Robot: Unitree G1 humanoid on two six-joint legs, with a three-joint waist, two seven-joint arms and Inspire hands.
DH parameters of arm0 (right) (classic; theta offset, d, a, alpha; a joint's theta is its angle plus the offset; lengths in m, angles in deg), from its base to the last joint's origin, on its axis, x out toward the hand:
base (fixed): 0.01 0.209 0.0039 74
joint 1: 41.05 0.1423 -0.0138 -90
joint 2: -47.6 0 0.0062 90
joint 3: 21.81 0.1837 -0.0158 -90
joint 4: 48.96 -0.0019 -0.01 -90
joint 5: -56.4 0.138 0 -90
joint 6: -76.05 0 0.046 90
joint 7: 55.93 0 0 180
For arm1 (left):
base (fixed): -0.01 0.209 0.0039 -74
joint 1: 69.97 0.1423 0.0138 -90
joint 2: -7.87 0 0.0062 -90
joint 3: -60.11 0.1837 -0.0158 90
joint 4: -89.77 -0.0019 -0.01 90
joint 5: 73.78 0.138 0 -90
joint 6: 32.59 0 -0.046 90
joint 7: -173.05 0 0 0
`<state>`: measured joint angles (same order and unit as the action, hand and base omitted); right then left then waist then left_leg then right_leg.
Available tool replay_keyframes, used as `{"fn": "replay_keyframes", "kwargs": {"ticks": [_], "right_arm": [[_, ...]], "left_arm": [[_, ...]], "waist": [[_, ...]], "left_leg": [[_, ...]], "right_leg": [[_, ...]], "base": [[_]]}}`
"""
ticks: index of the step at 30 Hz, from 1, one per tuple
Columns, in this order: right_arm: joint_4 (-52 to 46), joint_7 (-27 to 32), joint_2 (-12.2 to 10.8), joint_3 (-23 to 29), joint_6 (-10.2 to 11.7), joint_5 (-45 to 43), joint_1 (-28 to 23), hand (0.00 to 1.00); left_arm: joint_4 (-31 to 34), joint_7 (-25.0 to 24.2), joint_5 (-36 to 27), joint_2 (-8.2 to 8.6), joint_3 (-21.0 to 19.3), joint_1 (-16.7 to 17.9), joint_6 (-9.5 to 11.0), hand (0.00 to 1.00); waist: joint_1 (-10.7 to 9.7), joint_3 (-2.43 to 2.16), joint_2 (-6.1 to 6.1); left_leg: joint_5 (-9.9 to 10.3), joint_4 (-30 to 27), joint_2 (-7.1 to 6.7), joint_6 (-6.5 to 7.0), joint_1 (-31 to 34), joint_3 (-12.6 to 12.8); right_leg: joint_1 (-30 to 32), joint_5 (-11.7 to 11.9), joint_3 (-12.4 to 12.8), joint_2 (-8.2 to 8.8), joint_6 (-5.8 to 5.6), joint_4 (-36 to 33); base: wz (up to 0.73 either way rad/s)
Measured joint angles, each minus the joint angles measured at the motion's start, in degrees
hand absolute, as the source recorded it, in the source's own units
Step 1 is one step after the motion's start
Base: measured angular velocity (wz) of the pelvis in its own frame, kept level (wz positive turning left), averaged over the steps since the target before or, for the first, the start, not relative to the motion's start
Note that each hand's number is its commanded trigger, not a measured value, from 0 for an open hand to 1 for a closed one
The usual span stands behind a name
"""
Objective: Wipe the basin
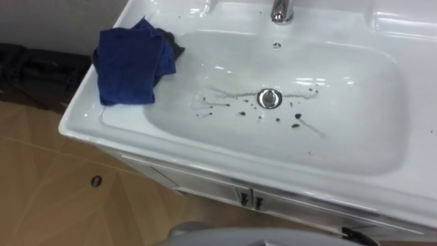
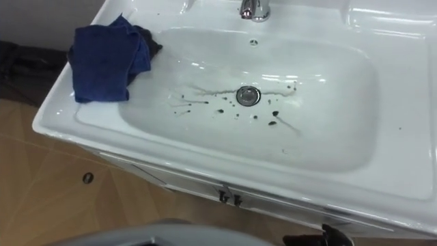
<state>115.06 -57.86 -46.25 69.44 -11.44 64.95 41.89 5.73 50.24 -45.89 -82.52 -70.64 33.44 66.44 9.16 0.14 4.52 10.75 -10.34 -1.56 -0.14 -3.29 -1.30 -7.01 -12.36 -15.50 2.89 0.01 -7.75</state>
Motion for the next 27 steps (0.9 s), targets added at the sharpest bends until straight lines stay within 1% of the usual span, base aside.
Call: {"fn": "replay_keyframes", "kwargs": {"ticks": [2,4,9,12,14,17,19,21,22,23,25,27], "right_arm": [[0.23,-0.75,0.03,-0.07,-0.02,0.12,0.29,0.0],[0.25,-0.97,0.04,-0.07,-0.01,0.43,0.31,0.0],[0.31,-2.05,0.04,-0.05,0.01,0.69,0.53,0.0],[0.33,-2.61,0.04,-0.02,0.02,0.58,0.58,0.0],[0.28,-3.11,0.06,-0.03,0.08,0.04,0.54,0.0],[0.27,-3.45,0.0,-0.02,0.07,-0.06,0.69,0.0],[0.27,-3.8,0.0,0.02,0.04,0.01,0.68,0.0],[0.16,-4.01,0.0,0.08,0.01,0.01,0.69,0.0],[0.1,-4.15,0.0,0.08,0.01,0.06,0.69,0.0],[0.19,-4.25,0.0,0.04,0.02,0.26,0.69,0.0],[0.28,-4.68,0.0,0.07,0.03,0.68,0.87,0.0],[0.5,-4.99,-0.01,0.06,0.04,0.99,1.05,0.0]], "left_arm": [[1.82,-1.88,0.29,0.0,2.64,0.12,-0.05,0.0],[3.0,-3.22,0.3,0.0,3.87,0.22,-0.04,0.0],[4.82,-5.76,0.32,0.0,5.6,0.21,0.05,0.0],[4.82,-6.92,0.31,0.01,7.45,0.2,0.08,0.0],[4.83,-7.44,0.35,0.02,9.13,0.25,0.09,0.0],[4.84,-8.44,0.49,0.1,12.21,0.25,0.09,0.0],[4.84,-9.17,0.49,0.14,13.32,0.26,0.06,0.0],[4.83,-9.74,0.43,0.44,14.29,0.38,0.0,0.0],[4.83,-10.58,0.42,0.87,14.71,0.38,-0.05,0.0],[4.82,-10.88,0.43,1.04,15.14,0.34,-0.16,0.0],[4.82,-12.19,0.53,1.78,17.09,0.19,-0.3,0.0],[4.76,-13.15,0.53,2.04,18.86,0.2,-0.33,0.0]], "waist": [[-0.07,-0.05,-0.14],[-0.24,-0.1,-0.22],[-1.45,-0.23,-0.66],[-2.48,-0.16,-0.97],[-2.69,-0.07,-1.1],[-2.98,0.01,-1.27],[-3.55,0.04,-1.46],[-4.21,0.04,-1.55],[-4.48,0.05,-1.55],[-4.64,0.06,-1.57],[-5.74,0.08,-1.69],[-5.93,0.11,-1.73]], "left_leg": [[0.0,0.0,0.07,0.0,-0.09,0.64],[0.0,0.01,0.1,0.0,-0.23,1.07],[0.0,0.11,0.1,0.0,-0.49,1.01],[0.0,0.12,0.11,0.0,-0.6,1.03],[0.0,0.77,0.18,0.0,-1.4,1.06],[0.0,1.02,0.21,0.0,-1.78,1.05],[0.0,1.04,0.22,0.0,-1.87,1.18],[0.0,1.16,0.27,0.0,-2.07,1.53],[0.0,1.2,0.35,0.0,-2.25,2.27],[0.0,1.2,0.39,0.0,-2.33,2.44],[0.0,1.2,0.42,0.0,-2.33,2.55],[0.01,1.2,0.61,0.01,-2.33,2.8]], "right_leg": [[0.12,0.0,0.74,-0.03,0.0,-0.02],[0.13,0.0,1.05,-0.02,0.0,-0.01],[0.15,0.02,1.46,-0.02,0.0,-0.02],[0.12,0.06,1.62,-0.02,0.01,-0.02],[-0.25,0.07,2.32,-0.11,0.0,0.0],[-0.33,0.14,2.71,-0.14,-0.05,0.0],[-0.35,0.25,2.8,-0.15,-0.11,0.0],[-0.42,0.34,2.91,-0.16,-0.13,0.01],[-0.49,0.43,2.92,-0.17,-0.14,0.01],[-0.52,0.52,3.07,-0.19,-0.15,0.0],[-0.48,0.61,3.66,-0.28,-0.18,-0.01],[-0.26,0.86,4.11,-0.47,-0.1,0.0]], "base": [[-0.12],[-0.12],[-0.06],[-0.01],[-0.09],[-0.07],[-0.02],[-0.06],[-0.11],[-0.11],[-0.04],[-0.1]]}}
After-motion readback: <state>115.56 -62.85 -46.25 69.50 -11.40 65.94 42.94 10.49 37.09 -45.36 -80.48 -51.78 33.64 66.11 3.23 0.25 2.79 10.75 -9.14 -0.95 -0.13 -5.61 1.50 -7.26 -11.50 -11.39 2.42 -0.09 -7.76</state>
